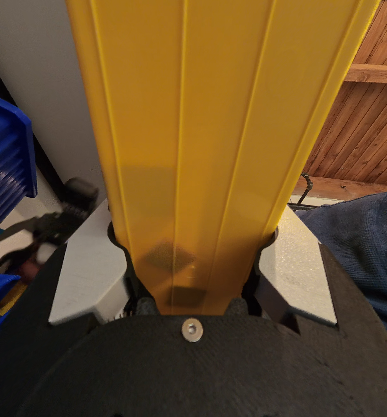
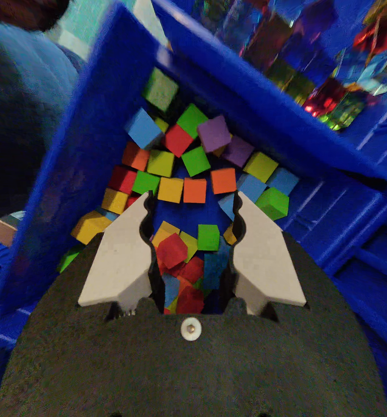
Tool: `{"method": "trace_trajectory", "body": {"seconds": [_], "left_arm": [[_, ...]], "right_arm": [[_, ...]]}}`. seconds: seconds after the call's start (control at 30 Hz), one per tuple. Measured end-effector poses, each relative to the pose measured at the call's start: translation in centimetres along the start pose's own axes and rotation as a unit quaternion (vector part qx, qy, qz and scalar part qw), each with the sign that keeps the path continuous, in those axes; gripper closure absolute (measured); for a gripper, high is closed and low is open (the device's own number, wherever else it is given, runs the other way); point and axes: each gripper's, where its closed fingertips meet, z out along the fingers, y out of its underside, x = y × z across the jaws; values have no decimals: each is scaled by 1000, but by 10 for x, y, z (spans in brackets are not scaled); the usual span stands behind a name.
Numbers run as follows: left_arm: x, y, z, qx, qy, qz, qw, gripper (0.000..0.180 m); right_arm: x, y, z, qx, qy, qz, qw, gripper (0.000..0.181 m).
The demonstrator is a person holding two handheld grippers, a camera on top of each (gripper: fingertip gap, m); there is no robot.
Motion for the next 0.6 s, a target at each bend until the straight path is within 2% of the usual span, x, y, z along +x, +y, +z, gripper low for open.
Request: {"method": "trace_trajectory", "body": {"seconds": [0.1, 0.17, 0.3, 0.53, 0.6], "left_arm": [[0, -1, 1, -1, 1, 1, 1000, 54], [-1, 0, 1, -2, 2, 0, 1000, 54], [-2, 0, 0, -3, 3, -2, 1000, 54], [0, 4, 2, -11, 14, -4, 1000, 54], [2, 4, 3, -12, 18, -6, 1000, 54]], "right_arm": [[9, 30, 42, -56, 10, -23, 998, 104], [5, 23, 50, -32, -15, -16, 999, 98], [7, 17, 53, -49, -12, -65, 997, 89], [3, 18, 63, -83, -89, -61, 991, 89], [1, 21, 64, -91, -124, -35, 987, 101]]}}
